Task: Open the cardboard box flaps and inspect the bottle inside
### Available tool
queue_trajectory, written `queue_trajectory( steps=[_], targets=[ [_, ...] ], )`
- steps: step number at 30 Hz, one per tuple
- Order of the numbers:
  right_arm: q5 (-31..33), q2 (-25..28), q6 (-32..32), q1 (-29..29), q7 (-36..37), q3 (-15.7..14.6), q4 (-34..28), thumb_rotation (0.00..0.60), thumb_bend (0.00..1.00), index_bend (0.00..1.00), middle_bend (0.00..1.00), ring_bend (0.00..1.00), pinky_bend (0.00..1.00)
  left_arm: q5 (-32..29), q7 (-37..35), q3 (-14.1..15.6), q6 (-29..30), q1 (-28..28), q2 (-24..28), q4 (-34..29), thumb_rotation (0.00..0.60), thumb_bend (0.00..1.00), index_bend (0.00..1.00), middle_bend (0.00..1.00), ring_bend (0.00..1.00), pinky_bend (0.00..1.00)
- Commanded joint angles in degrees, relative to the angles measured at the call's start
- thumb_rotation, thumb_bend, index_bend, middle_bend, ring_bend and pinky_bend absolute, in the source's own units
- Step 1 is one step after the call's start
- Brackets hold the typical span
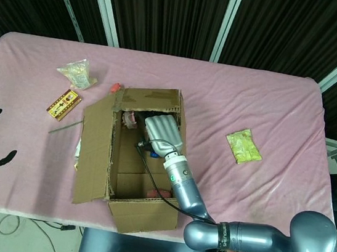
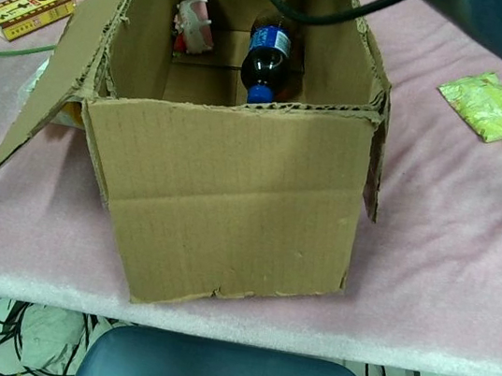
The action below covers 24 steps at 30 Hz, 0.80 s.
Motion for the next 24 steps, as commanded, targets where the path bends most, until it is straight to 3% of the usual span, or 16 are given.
queue_trajectory(
  steps=[1,8,12,18,24],
  targets=[
    [0.63,0.54,0.20,1.15,-0.35,1.56,1.24,0.600,0.48,0.29,0.22,0.22,0.26,-0.21,-0.15,0.07,-0.10,-0.08,0.09,-0.09,0.600,0.22,0.02,0.03,0.03,0.07],
    [1.05,0.57,-1.52,4.61,-1.01,3.69,7.83,0.600,0.48,0.25,0.20,0.20,0.26,-0.83,-0.60,0.29,-0.48,-0.27,0.34,-0.37,0.600,0.22,0.02,0.03,0.03,0.07],
    [0.83,-0.39,-3.33,7.16,-1.36,4.03,14.05,0.600,0.48,0.18,0.13,0.13,0.25,-0.88,-0.31,0.49,-0.67,-0.49,0.32,-0.22,0.600,0.22,0.02,0.03,0.03,0.07],
    [3.17,-2.26,-6.88,11.61,-2.66,5.22,22.53,0.600,0.48,0.12,0.09,0.11,0.25,-1.58,-0.38,0.38,-0.48,-0.53,0.12,0.18,0.600,0.22,0.02,0.03,0.03,0.07],
    [5.96,-1.75,-9.09,12.77,-3.80,4.88,24.40,0.600,0.46,0.09,0.05,0.10,0.23,-1.70,-0.16,0.51,-0.61,-0.73,0.04,0.22,0.600,0.22,0.02,0.03,0.03,0.07]
  ],
)
